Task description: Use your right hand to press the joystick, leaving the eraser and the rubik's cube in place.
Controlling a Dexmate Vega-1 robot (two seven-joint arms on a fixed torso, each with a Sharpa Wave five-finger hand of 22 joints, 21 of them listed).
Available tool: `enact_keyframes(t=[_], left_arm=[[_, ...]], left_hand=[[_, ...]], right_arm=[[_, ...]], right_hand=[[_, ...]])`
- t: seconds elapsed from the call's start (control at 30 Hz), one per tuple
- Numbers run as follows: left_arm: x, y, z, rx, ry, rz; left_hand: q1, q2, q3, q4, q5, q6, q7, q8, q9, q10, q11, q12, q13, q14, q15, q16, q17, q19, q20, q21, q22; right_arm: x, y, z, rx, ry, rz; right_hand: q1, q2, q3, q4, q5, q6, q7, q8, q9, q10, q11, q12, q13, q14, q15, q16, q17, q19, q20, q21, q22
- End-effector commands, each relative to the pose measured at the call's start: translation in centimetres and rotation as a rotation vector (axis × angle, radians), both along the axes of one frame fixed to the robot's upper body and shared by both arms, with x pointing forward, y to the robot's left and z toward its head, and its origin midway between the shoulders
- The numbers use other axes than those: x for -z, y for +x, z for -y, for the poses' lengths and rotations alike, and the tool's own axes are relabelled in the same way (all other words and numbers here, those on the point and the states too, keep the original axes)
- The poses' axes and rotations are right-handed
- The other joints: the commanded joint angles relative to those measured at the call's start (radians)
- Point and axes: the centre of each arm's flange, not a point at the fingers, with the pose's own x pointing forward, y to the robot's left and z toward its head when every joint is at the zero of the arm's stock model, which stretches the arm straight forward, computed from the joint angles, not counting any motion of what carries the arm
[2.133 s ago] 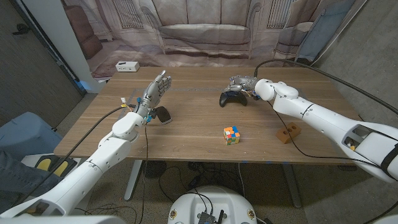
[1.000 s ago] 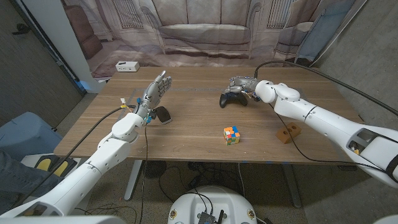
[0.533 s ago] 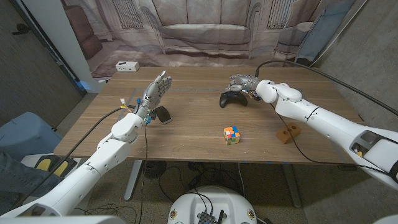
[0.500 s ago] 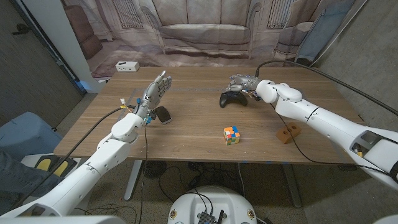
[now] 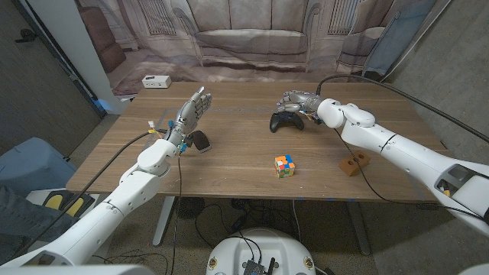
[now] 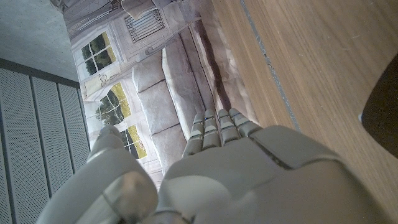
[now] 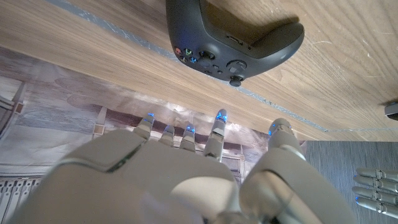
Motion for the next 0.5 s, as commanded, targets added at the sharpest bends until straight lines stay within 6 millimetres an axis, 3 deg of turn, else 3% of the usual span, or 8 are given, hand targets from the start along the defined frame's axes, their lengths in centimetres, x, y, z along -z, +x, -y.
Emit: enact_keyframes(t=[0.03,0.17,0.33,0.5], left_arm=[[0.04,0.2,0.24,0.004,0.001,-0.004],[0.0,0.29,0.24,0.004,0.002,-0.003],[-0.07,0.34,0.18,0.002,0.002,-0.001],[-0.09,0.41,0.1,0.002,0.002,-0.001]], left_hand=[[0.0,0.01,0.003,-0.006,-0.003,0.001,-0.012,-0.002,0.006,0.001,0.004,0.001,-0.001,0.002,-0.002,0.0,0.005,-0.009,0.002,0.0,0.005],[0.0,0.01,0.003,-0.006,-0.003,0.002,-0.016,-0.002,0.006,0.001,0.005,0.001,-0.001,0.002,-0.002,0.0,0.005,-0.009,0.002,0.0,0.005],[0.0,0.01,0.002,-0.007,-0.003,0.003,-0.018,-0.001,0.006,0.003,0.005,0.002,-0.001,0.003,-0.003,0.0,0.005,-0.009,0.002,0.0,0.005],[0.0,0.01,0.002,-0.007,-0.003,0.005,-0.018,0.0,0.006,0.002,0.006,0.002,-0.001,0.004,-0.005,0.0,0.005,-0.009,0.003,0.0,0.005]], right_arm=[[0.2,-0.49,0.37,-0.051,0.032,0.07],[0.16,-0.53,0.38,-0.049,0.03,0.072],[0.05,-0.42,0.2,-0.042,0.022,0.044],[0.02,-0.44,0.04,-0.042,0.023,0.051]], right_hand=[[0.008,-0.004,0.006,0.003,-0.001,-0.088,0.003,0.001,0.0,0.037,-0.002,0.013,0.004,0.012,-0.001,0.011,0.001,0.037,-0.001,0.015,0.002],[-0.002,-0.013,-0.001,0.007,-0.002,-0.153,0.012,0.002,-0.001,0.06,-0.002,0.016,0.005,0.023,0.001,0.012,0.002,0.06,0.001,0.017,0.001],[-0.051,-0.038,-0.028,0.025,-0.001,-0.231,0.051,0.006,-0.001,0.035,0.013,-0.001,0.005,0.003,-0.008,0.004,0.009,0.058,0.003,0.006,0.0],[-0.066,-0.045,-0.036,0.03,0.001,-0.244,0.058,0.009,-0.001,0.031,0.014,-0.003,0.006,-0.001,-0.011,0.002,0.01,0.058,0.002,0.004,0.0]])
